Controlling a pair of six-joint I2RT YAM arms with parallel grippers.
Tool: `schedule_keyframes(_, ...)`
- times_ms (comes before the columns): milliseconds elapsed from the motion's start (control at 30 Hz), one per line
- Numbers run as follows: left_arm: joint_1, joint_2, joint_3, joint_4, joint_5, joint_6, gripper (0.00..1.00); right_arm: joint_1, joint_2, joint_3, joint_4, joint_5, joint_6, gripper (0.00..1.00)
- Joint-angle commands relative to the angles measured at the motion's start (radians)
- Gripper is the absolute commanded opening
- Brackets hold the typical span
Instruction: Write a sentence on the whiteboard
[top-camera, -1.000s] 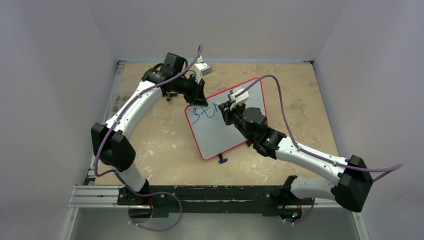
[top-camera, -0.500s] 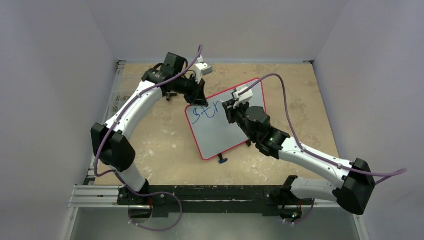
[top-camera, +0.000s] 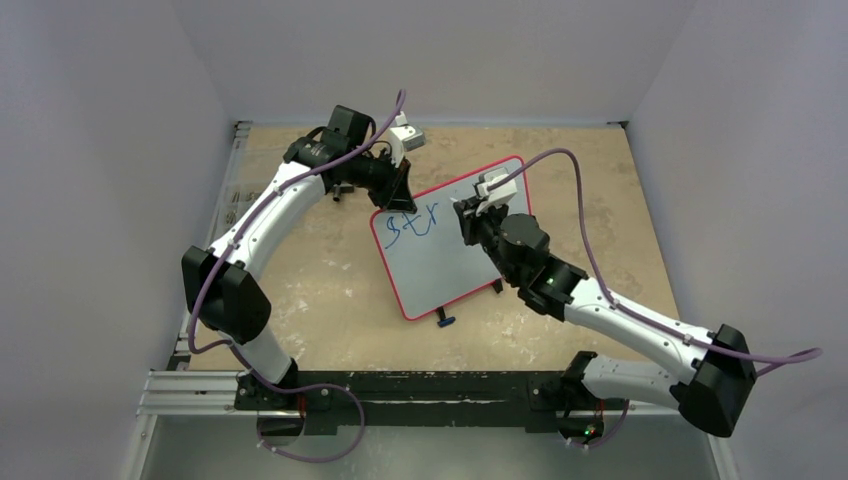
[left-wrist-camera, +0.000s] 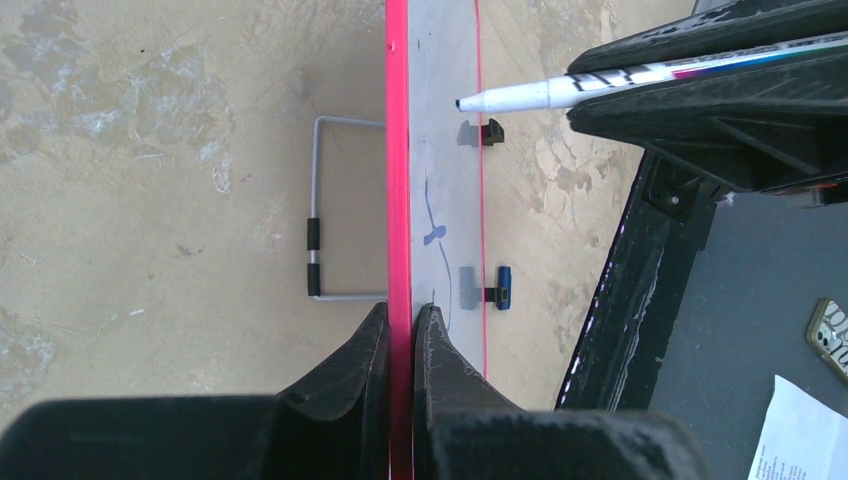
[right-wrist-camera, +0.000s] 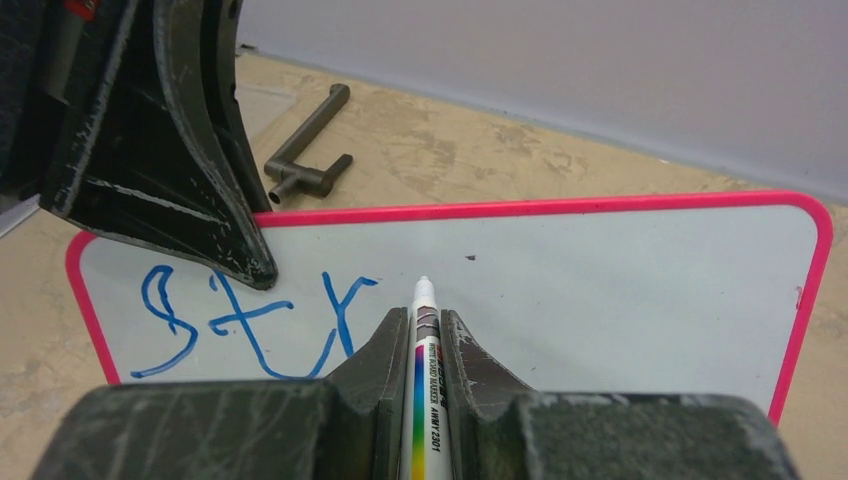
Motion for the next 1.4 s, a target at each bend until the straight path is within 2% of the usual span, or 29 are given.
schedule_keyframes(0, -0.03, 0.009, -0.018, -0.088, -0.086, 0.131, 0.0, -0.012, 0.016, -0.001, 0.04, 0.016, -0.006, 0.0)
schedule_keyframes(533, -0.03, 0.014, -0.018, -0.09, -0.091, 0.131, 0.0, -0.02, 0.089, 0.019, 0.065, -0.042, -0.008, 0.0)
schedule_keyframes(933, -0.03, 0.014, -0.018, -0.09, -0.091, 0.131, 0.0, -0.02, 0.082, -0.018, 0.073, -0.127, 0.006, 0.0)
schedule_keyframes(1367, -0.03, 0.014, -0.018, -0.09, -0.092, 0.13, 0.0, -0.019, 0.045, -0.095, 0.054, -0.154, 0.033, 0.0)
